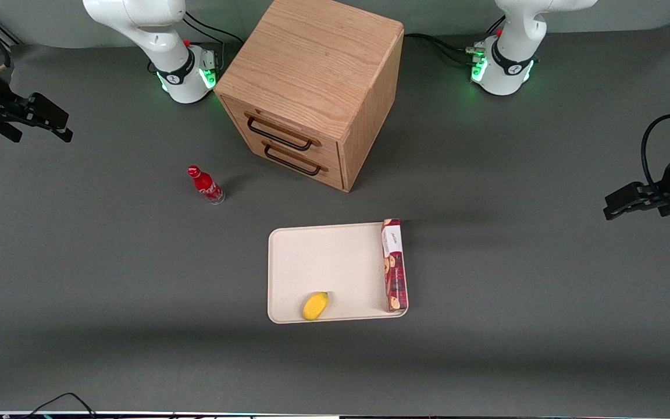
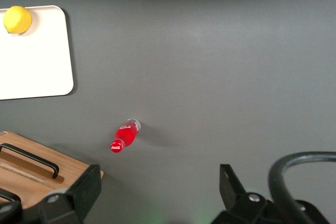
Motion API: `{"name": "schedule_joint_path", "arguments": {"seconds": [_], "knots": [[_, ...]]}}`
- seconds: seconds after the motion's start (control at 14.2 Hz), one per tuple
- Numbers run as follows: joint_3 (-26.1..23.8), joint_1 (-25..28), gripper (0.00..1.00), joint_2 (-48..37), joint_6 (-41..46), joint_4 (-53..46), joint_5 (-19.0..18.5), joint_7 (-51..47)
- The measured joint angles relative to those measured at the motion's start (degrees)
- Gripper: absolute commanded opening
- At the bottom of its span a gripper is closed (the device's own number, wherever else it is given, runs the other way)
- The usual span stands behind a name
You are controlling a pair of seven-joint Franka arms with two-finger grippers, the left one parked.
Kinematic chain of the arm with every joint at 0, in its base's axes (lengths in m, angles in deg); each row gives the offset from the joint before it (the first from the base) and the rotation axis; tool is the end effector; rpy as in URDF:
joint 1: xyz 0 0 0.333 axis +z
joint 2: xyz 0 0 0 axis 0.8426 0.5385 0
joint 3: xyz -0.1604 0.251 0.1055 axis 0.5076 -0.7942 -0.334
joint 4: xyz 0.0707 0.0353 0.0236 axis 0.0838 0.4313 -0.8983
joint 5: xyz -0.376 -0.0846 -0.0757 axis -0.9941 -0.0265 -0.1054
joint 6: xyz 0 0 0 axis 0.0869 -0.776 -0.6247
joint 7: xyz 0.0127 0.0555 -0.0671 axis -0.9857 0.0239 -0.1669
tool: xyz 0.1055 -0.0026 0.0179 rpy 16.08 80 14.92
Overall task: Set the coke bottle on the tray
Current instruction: 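Move the right gripper down to the red Coca-Cola bottle's cap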
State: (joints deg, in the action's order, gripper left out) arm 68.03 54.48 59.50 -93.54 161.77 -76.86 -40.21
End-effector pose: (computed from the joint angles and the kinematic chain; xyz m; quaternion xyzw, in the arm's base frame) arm 0.4913 0.0152 0.6538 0.9996 -0.0207 0.0136 0.0099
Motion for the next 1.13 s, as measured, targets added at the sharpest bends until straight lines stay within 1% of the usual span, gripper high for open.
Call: {"name": "schedule_joint_path", "arguments": {"seconds": [0.35,0.42,0.56,0.63,0.77,0.92,1.13], "knots": [[-0.2,0.1,1.0,0.5,2.6,-0.2,0.2,0.0],[-0.8,0.2,1.0,1.0,2.7,0.0,0.9,0.0],[-3.9,0.2,1.0,3.1,2.1,1.2,4.3,-2.9],[-6.0,0.3,1.0,4.7,0.2,2.2,5.1,-5.4],[-10.2,0.5,1.0,7.4,-5.7,5.9,5.4,-9.6],[-12.1,0.6,1.0,8.4,-13.1,12.7,5.4,-11.2],[-14.0,0.6,1.0,8.3,-26.9,25.7,5.4,-13.2]]}}
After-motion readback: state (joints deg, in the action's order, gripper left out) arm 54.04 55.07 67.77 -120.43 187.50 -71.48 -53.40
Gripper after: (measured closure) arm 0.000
